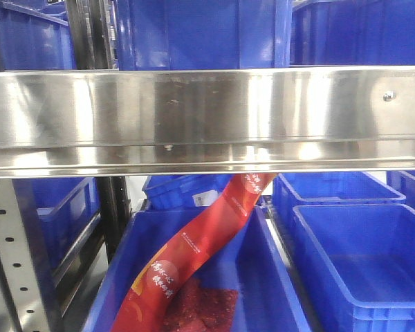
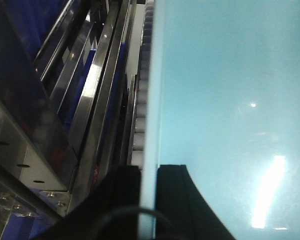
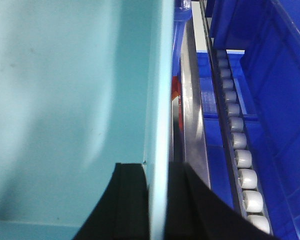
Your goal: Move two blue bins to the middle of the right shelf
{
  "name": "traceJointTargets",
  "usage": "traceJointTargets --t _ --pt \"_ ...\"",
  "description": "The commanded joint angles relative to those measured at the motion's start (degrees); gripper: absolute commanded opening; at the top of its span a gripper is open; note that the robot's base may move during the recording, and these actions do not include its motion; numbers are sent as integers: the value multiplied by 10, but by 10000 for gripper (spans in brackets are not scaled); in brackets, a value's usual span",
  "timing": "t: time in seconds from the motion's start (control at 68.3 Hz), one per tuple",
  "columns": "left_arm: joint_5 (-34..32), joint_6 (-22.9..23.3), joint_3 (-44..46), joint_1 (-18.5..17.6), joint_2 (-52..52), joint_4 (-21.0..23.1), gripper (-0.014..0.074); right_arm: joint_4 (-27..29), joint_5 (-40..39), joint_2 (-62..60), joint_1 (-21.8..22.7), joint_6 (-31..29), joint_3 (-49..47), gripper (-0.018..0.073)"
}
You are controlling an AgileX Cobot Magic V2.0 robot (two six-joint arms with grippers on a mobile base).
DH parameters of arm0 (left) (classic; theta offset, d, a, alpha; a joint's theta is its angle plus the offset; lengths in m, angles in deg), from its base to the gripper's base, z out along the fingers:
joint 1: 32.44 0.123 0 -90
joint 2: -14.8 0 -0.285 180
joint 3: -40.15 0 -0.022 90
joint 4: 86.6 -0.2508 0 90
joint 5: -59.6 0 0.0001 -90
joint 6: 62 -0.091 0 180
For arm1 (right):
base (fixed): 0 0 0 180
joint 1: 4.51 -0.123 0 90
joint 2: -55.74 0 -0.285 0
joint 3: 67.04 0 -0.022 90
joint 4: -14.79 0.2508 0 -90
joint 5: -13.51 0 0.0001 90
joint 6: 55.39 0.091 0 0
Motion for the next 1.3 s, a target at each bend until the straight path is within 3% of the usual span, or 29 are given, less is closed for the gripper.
traceJointTargets --t 0.0,0.278,0.395,0.556,0.747,0.937,1.288 --pt "-50 4 8 -1 -9 -21 -111 -4 -51 -12 -3 -3 -12 -165" --pt "-50 4 8 -1 -9 -20 -111 -4 -48 -11 -3 -3 -12 -165" --pt "-42 4 8 -1 -3 -4 -111 -4 -45 -3 -3 34 -10 -165" --pt "-32 0 7 0 26 -4 -111 -4 -70 18 -3 41 15 -165" --pt "-50 -1 7 21 68 22 -111 -5 -132 35 16 69 67 -165" --pt "-68 -17 3 47 108 76 -111 -5 -158 67 35 70 86 -165" --pt "-62 -29 2 56 139 78 -111 14 -169 97 38 70 86 -165"
